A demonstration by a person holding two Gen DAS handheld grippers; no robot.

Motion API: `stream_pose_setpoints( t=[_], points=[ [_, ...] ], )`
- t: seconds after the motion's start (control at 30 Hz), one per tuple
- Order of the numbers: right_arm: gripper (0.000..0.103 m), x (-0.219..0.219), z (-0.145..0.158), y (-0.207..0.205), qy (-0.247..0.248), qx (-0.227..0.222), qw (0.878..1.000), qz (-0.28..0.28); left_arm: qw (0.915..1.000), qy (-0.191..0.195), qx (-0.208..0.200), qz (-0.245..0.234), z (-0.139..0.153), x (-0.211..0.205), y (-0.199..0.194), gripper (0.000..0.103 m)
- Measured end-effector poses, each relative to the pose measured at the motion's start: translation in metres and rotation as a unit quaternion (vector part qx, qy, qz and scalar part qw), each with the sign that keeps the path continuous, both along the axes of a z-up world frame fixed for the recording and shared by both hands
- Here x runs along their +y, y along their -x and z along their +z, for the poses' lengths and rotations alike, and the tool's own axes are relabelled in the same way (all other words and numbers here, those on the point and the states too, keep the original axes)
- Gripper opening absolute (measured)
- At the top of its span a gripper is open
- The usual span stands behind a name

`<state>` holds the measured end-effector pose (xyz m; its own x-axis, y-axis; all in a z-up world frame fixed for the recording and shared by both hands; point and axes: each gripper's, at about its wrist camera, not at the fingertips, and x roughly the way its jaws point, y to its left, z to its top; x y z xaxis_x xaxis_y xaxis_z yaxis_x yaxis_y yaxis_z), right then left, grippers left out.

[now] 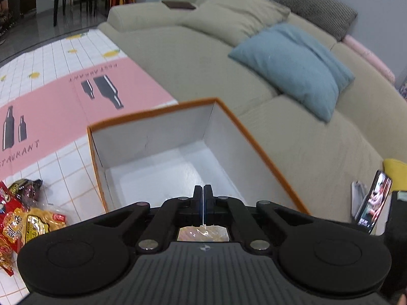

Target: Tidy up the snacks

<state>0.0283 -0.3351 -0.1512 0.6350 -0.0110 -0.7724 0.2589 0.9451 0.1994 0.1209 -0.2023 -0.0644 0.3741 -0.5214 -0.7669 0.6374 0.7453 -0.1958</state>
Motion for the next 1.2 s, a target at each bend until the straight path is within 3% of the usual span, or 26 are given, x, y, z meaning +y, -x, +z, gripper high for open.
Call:
stream_pose_setpoints(
  t=[0.1, 0.2, 0.27, 0.37, 0.5, 0.67, 0.77, 0.83, 0.87, 1.03, 1.1, 1.17, 1.2],
  points=[
    [0.047, -0.003, -0.001, 0.000, -0.015, -0.001, 1.000, 0.002, 0.9998, -0.018, 0.007, -0.003, -0.006, 0.004, -0.001, 0.001],
    [0.047, -0.006, -0.002, -0.001, -0.035, -0.008, 0.999, 0.002, 0.9994, -0.035, 0.003, 0.005, -0.009, 0.012, -0.002, 0.009],
    [0.048, -0.005, -0.001, 0.000, -0.046, -0.016, 0.999, 0.004, 0.9990, -0.043, 0.001, 0.009, -0.009, 0.018, -0.002, 0.030],
    [0.048, -0.001, -0.001, -0.006, -0.056, -0.020, 0.998, 0.018, 0.9980, -0.058, -0.011, 0.023, -0.008, 0.029, -0.002, 0.047],
    [0.047, 0.012, -0.003, -0.023, -0.054, -0.013, 0.997, 0.047, 0.9969, -0.064, -0.017, 0.042, -0.005, 0.046, -0.006, 0.050],
    [0.047, 0.021, -0.007, -0.047, -0.010, 0.009, 0.999, 0.048, 0.9959, -0.055, -0.012, 0.071, -0.002, 0.068, -0.013, 0.052],
    [0.040, 0.023, -0.007, -0.057, 0.024, 0.018, 0.999, 0.042, 0.9947, -0.056, -0.011, 0.085, -0.001, 0.079, -0.015, 0.052],
    [0.044, 0.026, -0.002, -0.058, 0.050, 0.011, 0.998, 0.041, 0.9941, -0.057, -0.007, 0.092, -0.003, 0.085, -0.016, 0.052],
    [0.050, 0.026, -0.001, -0.058, 0.050, 0.016, 0.998, 0.041, 0.9940, -0.057, -0.005, 0.093, -0.004, 0.088, -0.017, 0.052],
    [0.057, 0.021, -0.004, -0.049, -0.009, 0.058, 0.998, 0.033, 0.9938, -0.060, 0.007, 0.093, -0.011, 0.098, -0.013, 0.052],
    [0.068, 0.020, -0.008, -0.040, -0.035, 0.073, 0.996, 0.036, 0.9939, -0.062, 0.012, 0.090, -0.015, 0.099, -0.011, 0.052],
    [0.069, 0.024, -0.013, -0.036, -0.038, 0.086, 0.995, 0.045, 0.9938, -0.064, 0.016, 0.090, -0.018, 0.101, -0.010, 0.052],
    [0.063, 0.027, -0.014, -0.035, -0.026, 0.085, 0.995, 0.052, 0.9937, -0.064, 0.018, 0.091, -0.019, 0.102, -0.009, 0.052]
  ],
)
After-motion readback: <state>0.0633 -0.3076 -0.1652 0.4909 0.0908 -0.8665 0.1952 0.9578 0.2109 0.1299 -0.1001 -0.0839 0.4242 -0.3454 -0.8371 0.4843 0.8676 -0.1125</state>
